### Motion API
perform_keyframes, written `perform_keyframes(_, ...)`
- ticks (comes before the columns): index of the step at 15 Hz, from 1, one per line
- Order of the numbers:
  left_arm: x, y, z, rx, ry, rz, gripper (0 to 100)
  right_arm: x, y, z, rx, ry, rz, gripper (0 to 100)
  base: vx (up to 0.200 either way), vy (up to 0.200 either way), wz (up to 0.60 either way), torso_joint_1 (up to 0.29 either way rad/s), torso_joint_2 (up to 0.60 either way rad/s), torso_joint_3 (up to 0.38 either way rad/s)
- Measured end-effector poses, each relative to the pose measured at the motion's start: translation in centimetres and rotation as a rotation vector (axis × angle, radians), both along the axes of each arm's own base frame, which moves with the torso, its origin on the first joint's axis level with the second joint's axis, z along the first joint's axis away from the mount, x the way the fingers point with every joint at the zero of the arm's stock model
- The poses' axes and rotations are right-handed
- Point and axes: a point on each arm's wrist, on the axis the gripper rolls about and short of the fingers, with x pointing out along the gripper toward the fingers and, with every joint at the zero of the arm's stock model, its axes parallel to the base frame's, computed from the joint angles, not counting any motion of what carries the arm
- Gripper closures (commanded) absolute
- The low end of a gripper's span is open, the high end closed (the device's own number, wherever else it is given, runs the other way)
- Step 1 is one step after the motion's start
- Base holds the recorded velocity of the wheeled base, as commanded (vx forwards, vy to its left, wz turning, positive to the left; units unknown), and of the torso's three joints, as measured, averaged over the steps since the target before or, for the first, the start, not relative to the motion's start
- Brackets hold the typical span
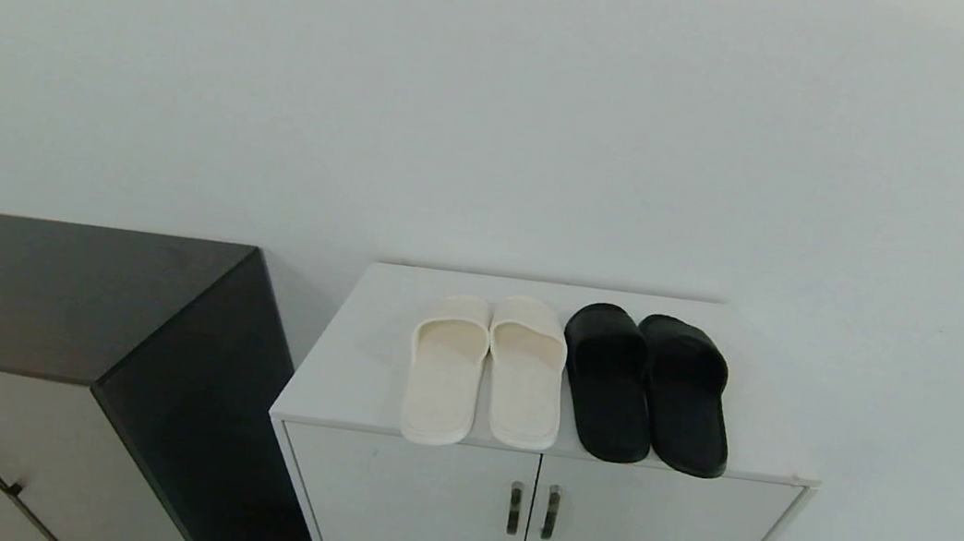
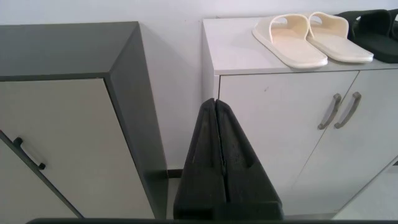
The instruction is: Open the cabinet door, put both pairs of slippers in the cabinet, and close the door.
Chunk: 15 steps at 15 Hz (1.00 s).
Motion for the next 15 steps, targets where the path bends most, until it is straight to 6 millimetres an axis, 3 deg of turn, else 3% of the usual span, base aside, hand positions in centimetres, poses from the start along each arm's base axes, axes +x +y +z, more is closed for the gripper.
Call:
perform_keyframes(6,0.0,0.0,0.0,0.000,0.000,0.000,100,0.1,0.0,0.7,-0.016,0.000,0.003,0,0.000,0.000,0.00,0.000,0.00,0.000)
perform_keyframes(9,0.0,0.0,0.0,0.001,0.000,0.004,100,0.4,0.1,6.2,0.065,-0.056,0.067,0,0.000,0.000,0.00,0.000,0.00,0.000)
perform_keyframes(11,0.0,0.0,0.0,0.000,0.000,0.004,100,2.5,0.2,8.4,0.073,0.031,0.125,0,0.000,0.000,0.00,0.000,0.00,0.000)
perform_keyframes(15,0.0,0.0,0.0,0.007,-0.001,0.004,100,9.6,1.3,11.2,0.140,0.161,0.199,0,0.000,0.000,0.00,0.000,0.00,0.000)
